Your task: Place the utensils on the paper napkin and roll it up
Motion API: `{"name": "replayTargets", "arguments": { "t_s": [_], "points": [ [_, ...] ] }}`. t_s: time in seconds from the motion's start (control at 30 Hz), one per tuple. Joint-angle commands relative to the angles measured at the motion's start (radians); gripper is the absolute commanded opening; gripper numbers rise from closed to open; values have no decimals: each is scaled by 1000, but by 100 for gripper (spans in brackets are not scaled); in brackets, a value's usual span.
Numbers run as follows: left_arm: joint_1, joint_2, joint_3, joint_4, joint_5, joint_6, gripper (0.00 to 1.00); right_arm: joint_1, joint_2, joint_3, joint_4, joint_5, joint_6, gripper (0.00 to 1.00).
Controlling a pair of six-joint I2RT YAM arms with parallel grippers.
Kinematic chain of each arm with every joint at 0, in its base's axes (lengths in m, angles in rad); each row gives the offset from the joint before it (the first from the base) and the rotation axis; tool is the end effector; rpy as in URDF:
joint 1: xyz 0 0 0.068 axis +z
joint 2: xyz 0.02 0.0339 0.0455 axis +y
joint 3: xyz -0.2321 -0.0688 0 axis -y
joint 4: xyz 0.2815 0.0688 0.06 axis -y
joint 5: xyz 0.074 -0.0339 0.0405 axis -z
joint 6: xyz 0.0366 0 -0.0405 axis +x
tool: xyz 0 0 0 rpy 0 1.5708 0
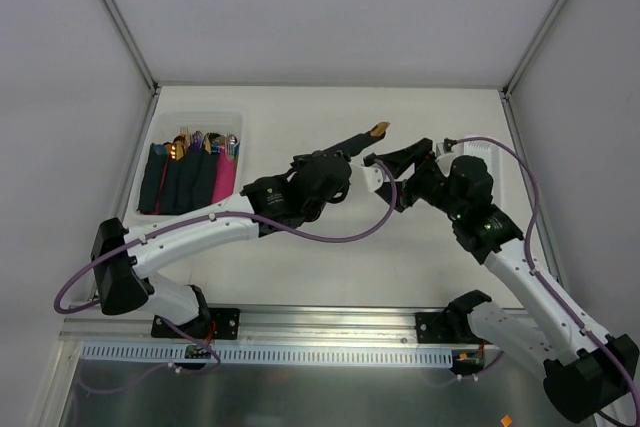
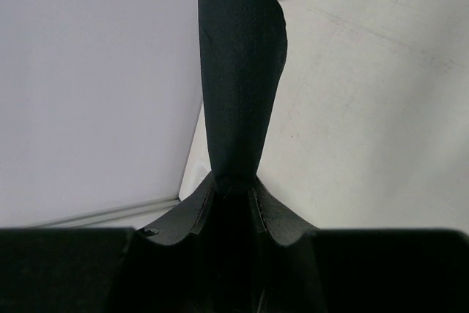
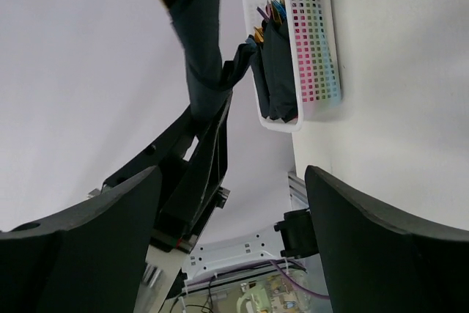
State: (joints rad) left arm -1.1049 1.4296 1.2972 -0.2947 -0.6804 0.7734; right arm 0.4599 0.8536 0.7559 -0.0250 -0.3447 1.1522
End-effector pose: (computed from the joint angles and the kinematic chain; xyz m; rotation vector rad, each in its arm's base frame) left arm 0.1857 -0.3180 0.3232 1.2622 1.4532 0.4559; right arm 0.2285 0.1270 0.3074 0.3702 1.8899 1.4438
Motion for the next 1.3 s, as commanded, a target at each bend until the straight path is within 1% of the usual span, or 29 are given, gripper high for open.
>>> {"name": "replayTargets", "arguments": {
  "t_s": [0.0,0.27,0.4,0.53,0.67,0.7,0.73,0.83,0.87,1.03,1.07,1.13,1.17,1.2,1.27],
  "points": [
    [2,-1,45,49,-19,-23,0,26,33,-20,175,61,95,83],
    [0,-11,42,54,-8,-42,0,97,123,-9,329,139,144,84],
    [-4,-20,28,57,2,-43,0,118,157,17,339,164,142,82],
    [-16,-26,16,66,7,-34,0,131,199,43,338,170,144,79],
    [-23,-28,7,78,5,-20,0,146,243,51,372,161,168,73],
    [-26,-29,4,86,5,-17,0,149,252,48,404,159,182,70],
    [-27,-28,-6,89,5,-13,0,152,268,48,418,153,188,62],
    [-32,-31,-13,98,5,-11,0,161,286,46,450,142,208,49],
    [-33,-32,-16,100,5,-8,0,161,292,45,453,144,210,41],
    [-35,-35,-29,108,2,-5,0,161,294,39,455,144,221,27],
    [-35,-35,-30,108,2,-3,0,163,295,39,455,145,222,20],
    [-35,-35,-33,108,2,-2,0,163,298,33,462,144,228,12],
    [-35,-38,-35,109,2,-2,0,161,302,31,462,141,228,4],
    [-35,-41,-36,108,2,-2,0,161,303,28,465,139,231,0],
    [-35,-44,-38,109,5,-2,0,163,308,19,474,138,234,0]
  ]
}}
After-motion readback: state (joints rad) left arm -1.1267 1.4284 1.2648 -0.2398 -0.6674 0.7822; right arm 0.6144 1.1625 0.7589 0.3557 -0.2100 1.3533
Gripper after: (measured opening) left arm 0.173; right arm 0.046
